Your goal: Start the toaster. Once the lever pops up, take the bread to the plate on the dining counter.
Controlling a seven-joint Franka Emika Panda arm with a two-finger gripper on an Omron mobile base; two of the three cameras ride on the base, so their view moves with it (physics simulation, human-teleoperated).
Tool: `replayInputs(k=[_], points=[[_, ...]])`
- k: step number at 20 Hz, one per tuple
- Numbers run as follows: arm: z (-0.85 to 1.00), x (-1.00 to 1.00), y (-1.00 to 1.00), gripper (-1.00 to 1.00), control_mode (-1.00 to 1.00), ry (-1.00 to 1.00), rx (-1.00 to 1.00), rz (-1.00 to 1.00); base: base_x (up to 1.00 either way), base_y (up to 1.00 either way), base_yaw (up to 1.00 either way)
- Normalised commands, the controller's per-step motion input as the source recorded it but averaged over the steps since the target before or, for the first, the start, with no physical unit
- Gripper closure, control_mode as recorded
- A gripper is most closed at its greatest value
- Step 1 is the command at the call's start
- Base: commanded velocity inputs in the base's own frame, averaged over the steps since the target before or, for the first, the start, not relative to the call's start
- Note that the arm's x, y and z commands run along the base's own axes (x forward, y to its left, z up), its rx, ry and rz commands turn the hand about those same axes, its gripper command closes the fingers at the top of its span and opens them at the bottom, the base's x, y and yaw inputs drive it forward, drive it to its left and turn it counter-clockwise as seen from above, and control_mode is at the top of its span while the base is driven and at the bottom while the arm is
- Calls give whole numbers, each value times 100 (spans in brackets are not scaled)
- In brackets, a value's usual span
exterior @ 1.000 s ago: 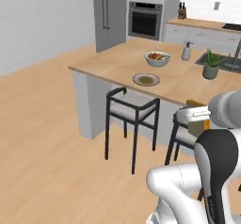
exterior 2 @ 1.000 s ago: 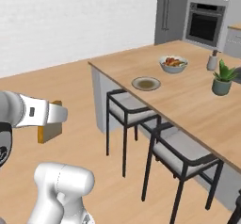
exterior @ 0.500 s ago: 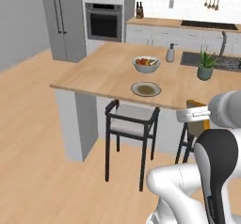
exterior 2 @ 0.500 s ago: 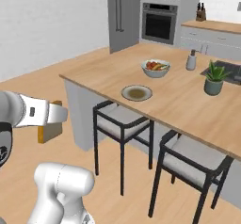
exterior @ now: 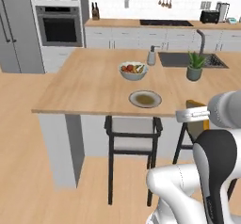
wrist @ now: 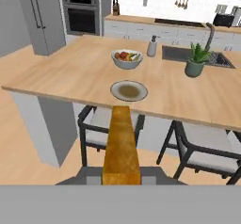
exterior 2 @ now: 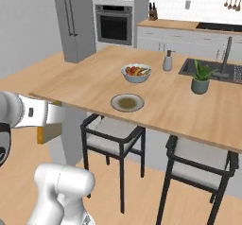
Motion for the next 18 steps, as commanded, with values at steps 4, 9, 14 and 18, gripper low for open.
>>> replayInputs(k=[4,9,14,18], points=[[0,0,0,100,100,0,0,0,83,42,-43],[0,0,0,100,100,0,0,0,91,29,-37],[-3,14,2,100,-100,3,1,-6,69,15,-28],[-26,56,-4,100,-100,8,14,-12,0,0,0]])
